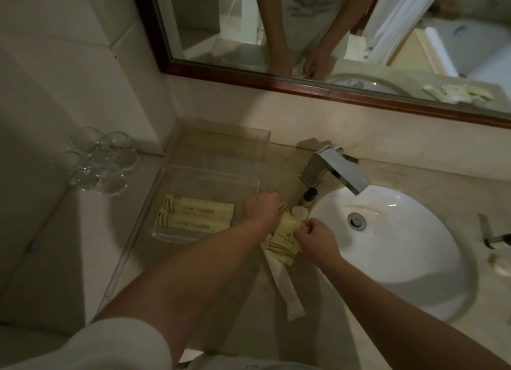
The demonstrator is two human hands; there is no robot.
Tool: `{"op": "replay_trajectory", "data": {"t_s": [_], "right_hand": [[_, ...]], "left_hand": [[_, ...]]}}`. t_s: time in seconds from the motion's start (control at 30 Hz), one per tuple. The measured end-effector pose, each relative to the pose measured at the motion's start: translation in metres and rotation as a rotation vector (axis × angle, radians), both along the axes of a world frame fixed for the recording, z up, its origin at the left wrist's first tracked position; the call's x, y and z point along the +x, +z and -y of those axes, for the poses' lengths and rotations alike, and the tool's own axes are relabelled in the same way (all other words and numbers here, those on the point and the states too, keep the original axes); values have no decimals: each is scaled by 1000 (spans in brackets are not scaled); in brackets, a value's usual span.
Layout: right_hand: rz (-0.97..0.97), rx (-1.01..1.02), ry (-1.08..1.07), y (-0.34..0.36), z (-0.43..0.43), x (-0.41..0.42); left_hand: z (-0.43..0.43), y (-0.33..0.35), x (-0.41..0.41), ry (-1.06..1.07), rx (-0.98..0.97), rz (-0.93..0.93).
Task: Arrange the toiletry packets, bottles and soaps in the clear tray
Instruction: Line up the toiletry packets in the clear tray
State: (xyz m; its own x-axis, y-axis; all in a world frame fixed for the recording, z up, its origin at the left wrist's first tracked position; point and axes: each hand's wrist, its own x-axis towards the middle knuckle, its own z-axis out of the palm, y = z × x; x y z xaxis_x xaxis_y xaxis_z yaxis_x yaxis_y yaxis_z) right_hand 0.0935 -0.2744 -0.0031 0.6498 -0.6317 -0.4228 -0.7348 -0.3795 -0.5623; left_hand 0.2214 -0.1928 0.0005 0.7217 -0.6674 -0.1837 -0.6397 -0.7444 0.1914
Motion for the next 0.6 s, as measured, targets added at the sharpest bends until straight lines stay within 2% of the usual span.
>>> {"op": "replay_trajectory", "data": {"t_s": [0.23, 0.37, 0.43, 0.6], "right_hand": [[-16, 3, -81, 4, -2, -4], [2, 36, -121, 5, 0, -7], [46, 48, -148, 8, 0, -8], [217, 150, -215, 26, -4, -5]], "left_hand": [[10, 2, -3, 49, 144, -33], [11, 5, -4, 47, 135, -57], [7, 9, -3, 88, 39, -93], [-33, 15, 5, 285, -369, -277]]}}
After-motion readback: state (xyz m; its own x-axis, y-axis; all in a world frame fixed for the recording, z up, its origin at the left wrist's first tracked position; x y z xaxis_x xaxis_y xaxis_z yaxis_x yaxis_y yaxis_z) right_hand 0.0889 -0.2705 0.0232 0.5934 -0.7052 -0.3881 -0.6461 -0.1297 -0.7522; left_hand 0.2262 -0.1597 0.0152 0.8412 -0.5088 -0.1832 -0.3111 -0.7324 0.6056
